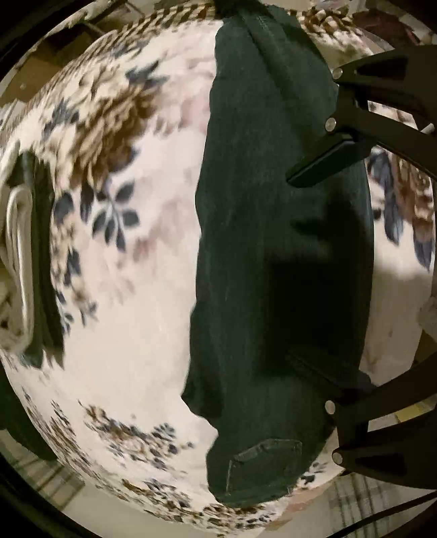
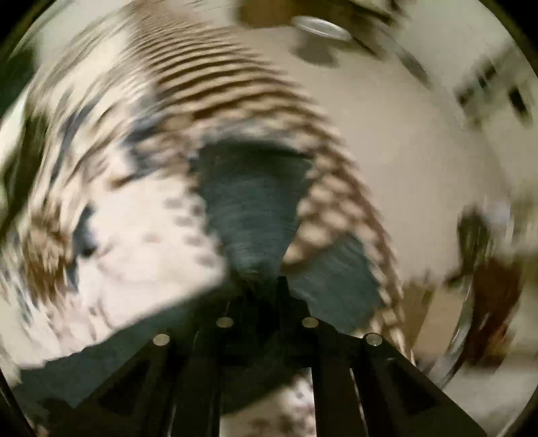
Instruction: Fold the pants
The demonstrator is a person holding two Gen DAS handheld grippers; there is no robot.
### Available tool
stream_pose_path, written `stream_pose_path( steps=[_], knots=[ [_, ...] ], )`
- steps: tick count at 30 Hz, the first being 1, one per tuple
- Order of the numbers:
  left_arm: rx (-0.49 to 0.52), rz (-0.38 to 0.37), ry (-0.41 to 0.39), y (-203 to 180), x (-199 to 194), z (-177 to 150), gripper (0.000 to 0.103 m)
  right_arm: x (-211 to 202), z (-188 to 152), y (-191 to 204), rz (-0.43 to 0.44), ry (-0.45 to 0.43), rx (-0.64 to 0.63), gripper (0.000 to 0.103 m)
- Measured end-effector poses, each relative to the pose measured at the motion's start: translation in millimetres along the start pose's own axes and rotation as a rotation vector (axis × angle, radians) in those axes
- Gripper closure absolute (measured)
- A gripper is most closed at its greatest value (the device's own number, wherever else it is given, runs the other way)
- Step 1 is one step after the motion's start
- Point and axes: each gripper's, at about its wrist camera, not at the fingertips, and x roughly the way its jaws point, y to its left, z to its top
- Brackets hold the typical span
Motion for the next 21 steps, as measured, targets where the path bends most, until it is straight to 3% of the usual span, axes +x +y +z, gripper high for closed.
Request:
stream_pose_path(
  steps=[1,4,5,10,12,13,14,17,18,20,21],
  knots=[
    [0.005,-0.009,0.004,-6,0,0,0.007,8,-7,-22,0.032,0.056,0.063,0.086],
    [0.009,-0.027,0.034,-28,4,-3,0.007,47,-33,-88,0.257,0.21,0.314,0.071],
    [0.013,-0.029,0.042,-32,6,-3,0.007,54,-42,-104,0.319,0.222,0.398,0.062],
    [0.023,-0.027,0.076,-47,15,-3,0.007,72,-58,-144,0.547,0.176,0.666,0.049],
    [0.026,-0.023,0.089,-49,19,-3,0.007,83,-53,-143,0.512,0.185,0.664,0.05],
    [0.026,-0.017,0.095,-49,20,-3,0.007,84,-49,-142,0.481,0.179,0.656,0.067],
    [0.026,-0.012,0.097,-48,21,-3,0.007,80,-47,-140,0.446,0.143,0.641,0.094],
    [0.015,0.01,0.081,-40,20,-4,0.007,62,-26,-117,0.302,0.046,0.446,0.094],
    [0.004,0.011,0.07,-34,19,-5,0.007,68,-19,-107,0.231,0.074,0.4,0.091],
    [-0.022,0.001,0.066,-22,19,-10,0.007,78,-20,-98,0.174,0.155,0.352,0.065],
    [-0.042,-0.007,0.067,-11,20,-12,0.007,76,-22,-91,0.171,0.169,0.338,0.06]
  ],
)
